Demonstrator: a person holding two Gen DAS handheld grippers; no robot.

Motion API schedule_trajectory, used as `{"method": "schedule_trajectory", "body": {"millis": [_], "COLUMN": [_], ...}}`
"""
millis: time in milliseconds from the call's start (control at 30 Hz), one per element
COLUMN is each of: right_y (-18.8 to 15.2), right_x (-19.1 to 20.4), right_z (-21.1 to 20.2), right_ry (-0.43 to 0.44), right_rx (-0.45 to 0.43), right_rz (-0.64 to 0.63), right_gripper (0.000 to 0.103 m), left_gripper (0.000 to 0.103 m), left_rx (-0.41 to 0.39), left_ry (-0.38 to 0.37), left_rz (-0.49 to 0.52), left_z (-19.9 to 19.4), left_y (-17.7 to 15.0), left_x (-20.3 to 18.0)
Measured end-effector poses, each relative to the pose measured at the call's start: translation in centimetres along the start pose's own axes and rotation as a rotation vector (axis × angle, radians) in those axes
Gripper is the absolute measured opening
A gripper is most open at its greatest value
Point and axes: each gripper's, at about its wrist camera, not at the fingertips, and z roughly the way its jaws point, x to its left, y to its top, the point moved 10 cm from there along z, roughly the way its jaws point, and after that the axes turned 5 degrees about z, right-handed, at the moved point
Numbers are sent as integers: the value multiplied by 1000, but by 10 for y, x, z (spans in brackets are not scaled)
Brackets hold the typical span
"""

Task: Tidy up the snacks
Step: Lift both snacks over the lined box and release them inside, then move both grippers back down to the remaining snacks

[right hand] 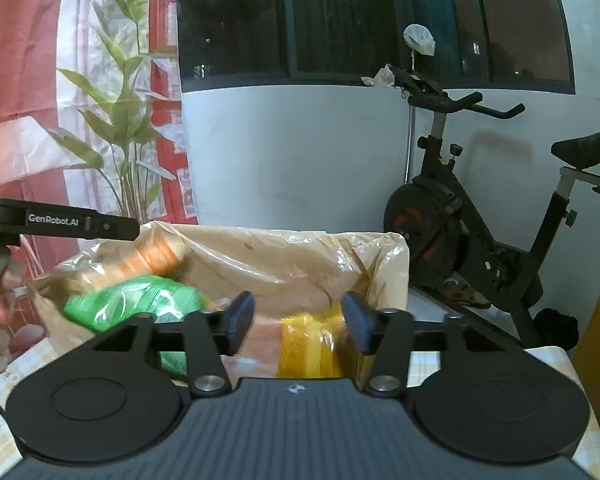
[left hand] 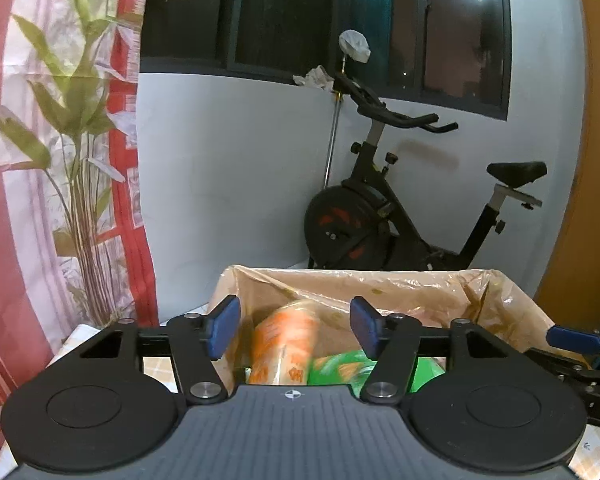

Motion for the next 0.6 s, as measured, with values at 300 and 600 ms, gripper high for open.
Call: {"method": "schedule_trajectory", "body": {"millis": [300,600], "right_y": [-1,-31], "right_x": [7,40], "right_z": [-43,-86], "right_ry": [64,133], "right_rx": [-54,-90], "right_rz": [55,37], "right_gripper": [57,57], "left_gripper": [63,63], "left_rx": [-15,51], "left_ry": [-42,-97], "left_rz": [4,-37], "left_z": [-55,-104], "left_y": [-14,-79], "left_x": [13,16]}}
